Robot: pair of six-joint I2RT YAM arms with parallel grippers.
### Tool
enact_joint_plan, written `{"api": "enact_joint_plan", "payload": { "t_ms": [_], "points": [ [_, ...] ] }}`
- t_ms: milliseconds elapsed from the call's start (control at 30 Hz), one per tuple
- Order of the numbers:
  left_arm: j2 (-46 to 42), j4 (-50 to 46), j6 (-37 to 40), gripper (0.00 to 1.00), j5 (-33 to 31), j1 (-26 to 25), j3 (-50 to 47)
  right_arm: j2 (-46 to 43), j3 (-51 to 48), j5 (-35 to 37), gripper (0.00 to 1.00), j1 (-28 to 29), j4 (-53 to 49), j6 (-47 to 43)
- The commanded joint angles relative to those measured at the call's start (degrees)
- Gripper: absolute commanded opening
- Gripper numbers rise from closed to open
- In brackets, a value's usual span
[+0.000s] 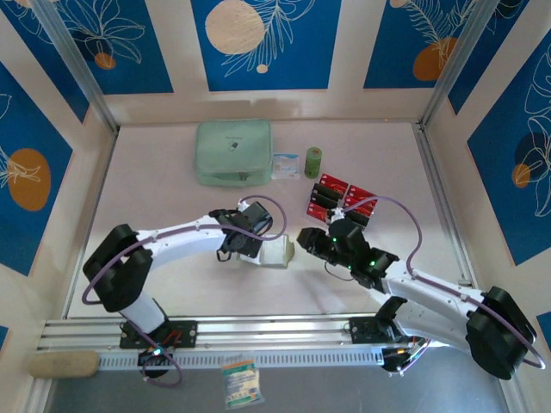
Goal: Put the credit cards into the card holder
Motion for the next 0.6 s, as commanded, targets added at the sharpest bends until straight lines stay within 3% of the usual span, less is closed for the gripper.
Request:
{"api": "enact_joint_plan", "payload": {
  "t_ms": [0,367,567],
  "points": [
    [-1.95,-0.3,-1.61,1.0,-0.11,0.44,-1.07,4.46,3.83,-4.8,0.23,0.06,-1.05,-4.02],
    [-3.1,-0.37,-3.02,1.0,-1.7,0.45,-2.26,28.49,16.22,-12.16,0.01,2.55,5.06,-5.52],
    [-5.15,-1.17,-3.49,1.0,-2.51,0.45,-1.86,37.61,20.14,-14.62,0.0,3.49,8.23,-3.73]
  ]
}}
